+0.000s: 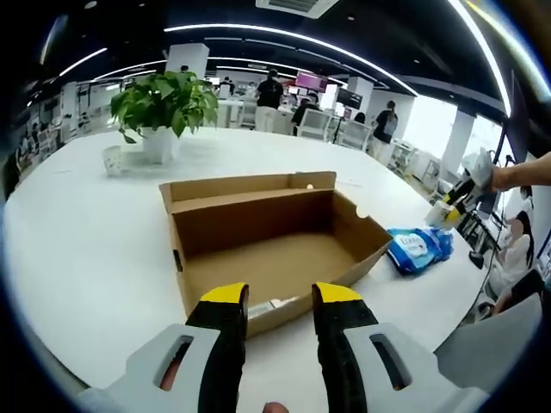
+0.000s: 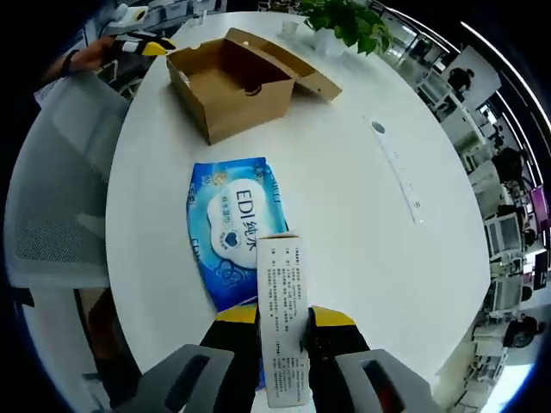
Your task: Operate the shoe box by opening the lid, removing the specified soft item, and placing it in the target area until the item is outside and the box remains undamaged.
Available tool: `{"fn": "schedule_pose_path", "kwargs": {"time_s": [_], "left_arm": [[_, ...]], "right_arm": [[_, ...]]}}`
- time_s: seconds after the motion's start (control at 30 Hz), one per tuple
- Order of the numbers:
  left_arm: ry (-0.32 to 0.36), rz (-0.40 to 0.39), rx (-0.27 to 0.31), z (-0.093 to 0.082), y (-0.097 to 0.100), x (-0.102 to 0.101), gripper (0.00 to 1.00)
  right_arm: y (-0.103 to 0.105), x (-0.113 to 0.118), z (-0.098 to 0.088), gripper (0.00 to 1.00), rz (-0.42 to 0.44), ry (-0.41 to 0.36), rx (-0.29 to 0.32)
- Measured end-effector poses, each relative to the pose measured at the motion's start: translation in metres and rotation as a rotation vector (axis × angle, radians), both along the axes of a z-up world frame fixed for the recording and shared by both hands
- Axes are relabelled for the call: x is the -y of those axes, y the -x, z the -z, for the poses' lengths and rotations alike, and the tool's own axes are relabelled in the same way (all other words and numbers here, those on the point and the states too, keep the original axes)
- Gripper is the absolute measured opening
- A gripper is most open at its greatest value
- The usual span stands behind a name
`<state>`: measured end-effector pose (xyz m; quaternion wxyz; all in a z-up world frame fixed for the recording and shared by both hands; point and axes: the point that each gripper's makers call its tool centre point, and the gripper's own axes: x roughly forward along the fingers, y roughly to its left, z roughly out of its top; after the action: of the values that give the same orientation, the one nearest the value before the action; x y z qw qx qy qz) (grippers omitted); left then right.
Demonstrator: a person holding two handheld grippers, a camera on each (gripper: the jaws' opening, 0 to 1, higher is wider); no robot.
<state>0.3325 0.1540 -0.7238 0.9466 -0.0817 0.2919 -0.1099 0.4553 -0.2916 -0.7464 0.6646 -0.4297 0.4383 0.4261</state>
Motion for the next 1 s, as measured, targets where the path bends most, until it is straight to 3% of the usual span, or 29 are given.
{"fn": "schedule_pose_path", "kwargs": {"time_s": [0.3,0.5,1.0], "left_arm": [[-0.014,-0.013,-0.012,0.004,0.000,-0.005,0.29],[-0.019,-0.014,-0.014,0.004,0.000,-0.006,0.30],[-0.028,-0.020,-0.021,0.007,-0.001,-0.009,0.30]], "right_arm": [[-0.032,0.015,0.007,0.17,-0.021,0.040,0.020],[-0.043,0.020,0.017,0.17,-0.029,0.058,0.022],[-0.045,0.026,0.053,0.17,-0.060,0.102,-0.014]]}}
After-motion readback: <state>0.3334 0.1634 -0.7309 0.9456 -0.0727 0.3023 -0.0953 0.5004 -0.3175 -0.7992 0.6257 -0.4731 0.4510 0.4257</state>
